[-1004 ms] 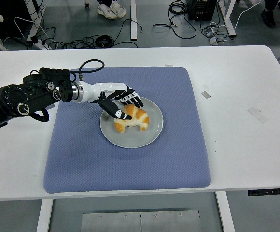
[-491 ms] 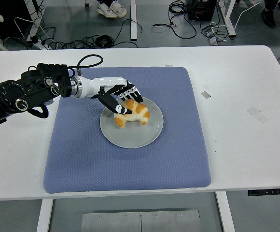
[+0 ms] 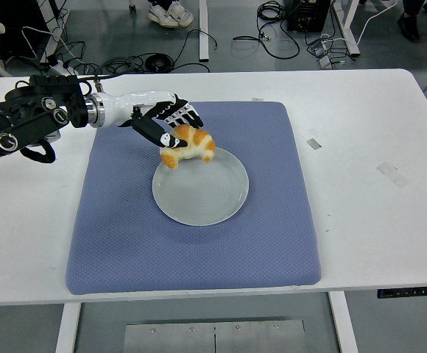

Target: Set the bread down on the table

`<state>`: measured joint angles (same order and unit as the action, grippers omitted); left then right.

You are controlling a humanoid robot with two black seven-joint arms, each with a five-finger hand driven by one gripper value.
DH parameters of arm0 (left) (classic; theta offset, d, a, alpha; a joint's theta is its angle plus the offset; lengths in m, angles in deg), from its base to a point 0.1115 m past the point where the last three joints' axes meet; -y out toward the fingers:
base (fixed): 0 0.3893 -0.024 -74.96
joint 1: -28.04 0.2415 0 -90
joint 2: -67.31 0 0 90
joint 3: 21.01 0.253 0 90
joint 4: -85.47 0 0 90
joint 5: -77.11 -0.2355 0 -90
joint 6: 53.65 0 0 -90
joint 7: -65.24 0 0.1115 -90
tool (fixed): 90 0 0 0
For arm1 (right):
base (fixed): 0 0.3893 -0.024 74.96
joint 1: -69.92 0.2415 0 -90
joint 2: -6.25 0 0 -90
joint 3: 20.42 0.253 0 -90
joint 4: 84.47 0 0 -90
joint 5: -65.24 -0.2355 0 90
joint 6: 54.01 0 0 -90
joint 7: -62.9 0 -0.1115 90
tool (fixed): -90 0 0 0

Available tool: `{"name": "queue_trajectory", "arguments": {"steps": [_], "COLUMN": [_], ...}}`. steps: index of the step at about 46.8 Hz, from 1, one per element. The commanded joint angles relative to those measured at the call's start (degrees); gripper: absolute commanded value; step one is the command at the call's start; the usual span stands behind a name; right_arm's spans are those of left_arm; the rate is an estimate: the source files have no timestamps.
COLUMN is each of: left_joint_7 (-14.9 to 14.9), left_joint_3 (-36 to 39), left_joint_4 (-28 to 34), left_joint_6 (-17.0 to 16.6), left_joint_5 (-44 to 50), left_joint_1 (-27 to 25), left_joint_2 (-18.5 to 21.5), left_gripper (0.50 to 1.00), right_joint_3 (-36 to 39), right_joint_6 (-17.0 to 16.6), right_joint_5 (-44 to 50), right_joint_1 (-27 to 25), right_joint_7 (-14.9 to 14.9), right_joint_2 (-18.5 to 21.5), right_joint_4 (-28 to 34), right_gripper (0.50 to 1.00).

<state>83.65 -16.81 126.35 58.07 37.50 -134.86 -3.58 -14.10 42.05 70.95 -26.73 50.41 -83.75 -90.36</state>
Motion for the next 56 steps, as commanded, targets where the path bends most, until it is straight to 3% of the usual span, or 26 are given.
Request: {"name": "queue_trajectory", "arguments": {"steps": [1, 21, 56], "left_joint_7": [0.0, 0.1, 0.1], "left_joint_3": [-0.1, 0.1, 0.5], "left_joint_4": [-1.7, -6.2, -11.1], "left_joint_6": [0.0, 0.0, -0.1], "left_joint_5": [0.1, 2.9, 2.9], "left_joint_1": [0.1, 1.2, 5.2], "left_joint_2": [0.3, 3.7, 3.1], "left_gripper": [0.690, 0.692, 0.763], "right_joint_3": [0.0, 0.1, 0.1], "right_joint_6": [0.0, 0.0, -0.1], "right_joint_5": [0.0, 0.0, 0.0], "right_joint_1": [0.1, 0.1, 0.4], "right_joint_7": [0.0, 0.0, 0.0], "right_joint_2": [0.0, 0.0, 0.0], "right_joint_4": [0.0, 0.0, -0.2], "right_gripper": [1.000, 1.000, 1.000]}}
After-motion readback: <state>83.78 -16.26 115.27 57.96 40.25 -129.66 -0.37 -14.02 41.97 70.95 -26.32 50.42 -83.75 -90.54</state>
